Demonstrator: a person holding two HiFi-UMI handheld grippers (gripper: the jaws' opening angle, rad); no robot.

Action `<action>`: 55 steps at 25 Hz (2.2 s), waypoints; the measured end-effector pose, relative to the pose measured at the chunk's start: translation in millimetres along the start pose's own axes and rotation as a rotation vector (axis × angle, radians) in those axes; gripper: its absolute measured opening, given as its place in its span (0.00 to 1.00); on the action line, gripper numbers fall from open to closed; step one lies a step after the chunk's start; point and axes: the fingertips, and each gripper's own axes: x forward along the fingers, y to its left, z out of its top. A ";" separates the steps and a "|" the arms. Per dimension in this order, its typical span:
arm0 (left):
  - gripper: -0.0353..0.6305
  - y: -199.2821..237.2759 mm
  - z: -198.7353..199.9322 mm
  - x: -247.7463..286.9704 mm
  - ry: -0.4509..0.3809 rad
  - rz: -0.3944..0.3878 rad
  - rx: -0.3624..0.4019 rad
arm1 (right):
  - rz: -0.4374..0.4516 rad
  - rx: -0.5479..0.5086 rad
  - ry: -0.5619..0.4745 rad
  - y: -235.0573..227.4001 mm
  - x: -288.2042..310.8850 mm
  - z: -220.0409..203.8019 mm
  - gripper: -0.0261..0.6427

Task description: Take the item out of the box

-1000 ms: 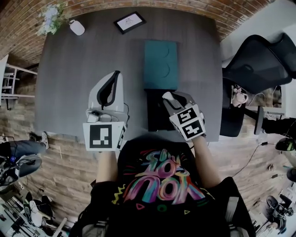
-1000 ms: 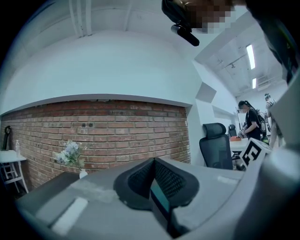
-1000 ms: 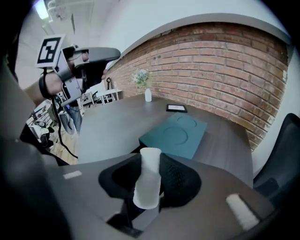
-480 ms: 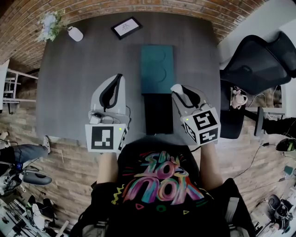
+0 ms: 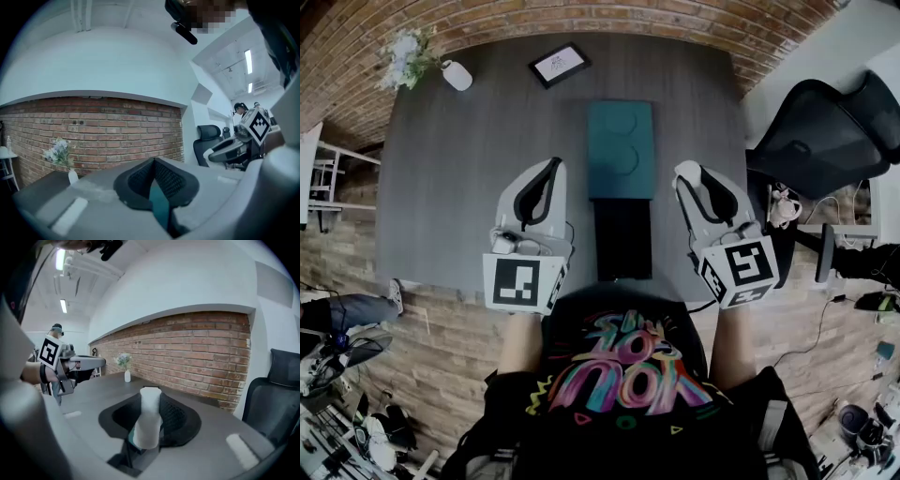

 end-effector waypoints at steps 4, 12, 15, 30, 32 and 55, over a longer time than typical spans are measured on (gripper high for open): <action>0.06 -6.5 -1.9 2.0 0.010 -0.018 -0.011 | -0.030 -0.003 -0.098 -9.5 -11.1 17.3 0.22; 0.06 -19.7 -3.2 3.7 0.015 -0.045 -0.060 | -0.053 0.029 -0.243 -18.1 -35.3 38.7 0.22; 0.06 -21.9 -3.9 3.6 0.014 -0.048 -0.070 | -0.055 0.028 -0.255 -18.3 -39.1 38.1 0.22; 0.06 -19.2 -4.7 1.4 0.008 -0.040 -0.072 | -0.064 0.038 -0.265 -17.3 -38.3 32.0 0.22; 0.06 -19.0 -3.7 2.1 0.000 -0.047 -0.052 | -0.066 0.035 -0.267 -18.2 -38.4 32.8 0.22; 0.06 -8.5 -8.6 0.1 0.022 -0.008 -0.092 | -0.034 0.011 -0.239 -11.8 -30.1 31.1 0.22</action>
